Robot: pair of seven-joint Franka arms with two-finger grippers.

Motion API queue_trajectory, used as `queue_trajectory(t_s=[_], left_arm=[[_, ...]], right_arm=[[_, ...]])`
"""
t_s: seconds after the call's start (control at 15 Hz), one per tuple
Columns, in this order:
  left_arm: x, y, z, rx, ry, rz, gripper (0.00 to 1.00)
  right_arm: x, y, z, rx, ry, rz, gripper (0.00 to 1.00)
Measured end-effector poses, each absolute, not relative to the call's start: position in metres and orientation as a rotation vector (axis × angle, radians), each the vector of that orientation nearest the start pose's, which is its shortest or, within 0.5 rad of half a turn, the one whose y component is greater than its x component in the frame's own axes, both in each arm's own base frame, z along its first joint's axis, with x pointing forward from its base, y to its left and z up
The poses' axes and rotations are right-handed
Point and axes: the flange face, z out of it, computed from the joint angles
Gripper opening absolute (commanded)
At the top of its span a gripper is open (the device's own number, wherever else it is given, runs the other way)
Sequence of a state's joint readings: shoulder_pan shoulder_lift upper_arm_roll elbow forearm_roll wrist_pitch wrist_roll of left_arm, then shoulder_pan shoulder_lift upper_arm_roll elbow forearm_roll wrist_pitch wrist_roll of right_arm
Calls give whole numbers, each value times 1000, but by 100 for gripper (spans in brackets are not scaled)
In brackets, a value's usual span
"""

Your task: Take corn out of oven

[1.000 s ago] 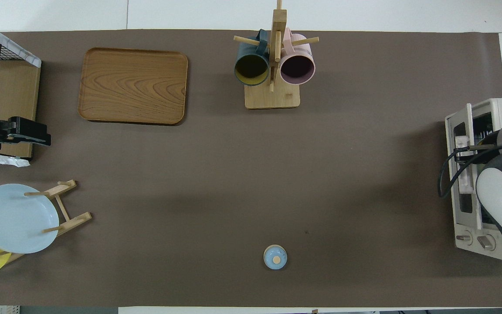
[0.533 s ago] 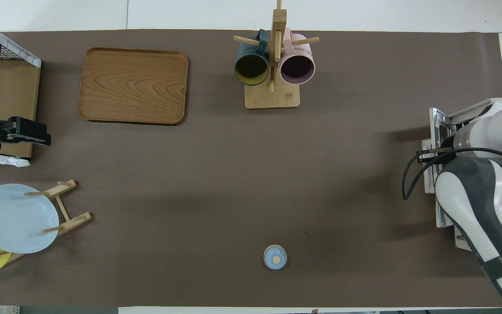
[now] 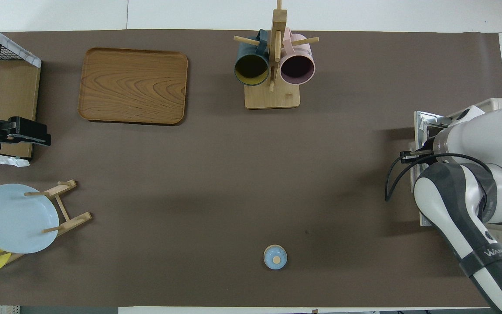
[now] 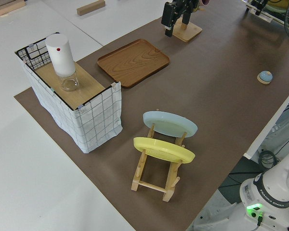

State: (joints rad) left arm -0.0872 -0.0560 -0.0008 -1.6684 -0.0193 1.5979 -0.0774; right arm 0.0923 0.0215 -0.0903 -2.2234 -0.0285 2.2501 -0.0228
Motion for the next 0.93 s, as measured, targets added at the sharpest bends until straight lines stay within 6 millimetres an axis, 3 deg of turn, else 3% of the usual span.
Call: queue_trajectory(t_s=[0.6,0.93], left_arm=[[536,-52,611,-3159,24,25,100],[536,-52,611,-3159,24,25,100]], right_arm=[[538,12,303,-3167,-48,31,0],[543,11,305,-3142,1,0,0]])
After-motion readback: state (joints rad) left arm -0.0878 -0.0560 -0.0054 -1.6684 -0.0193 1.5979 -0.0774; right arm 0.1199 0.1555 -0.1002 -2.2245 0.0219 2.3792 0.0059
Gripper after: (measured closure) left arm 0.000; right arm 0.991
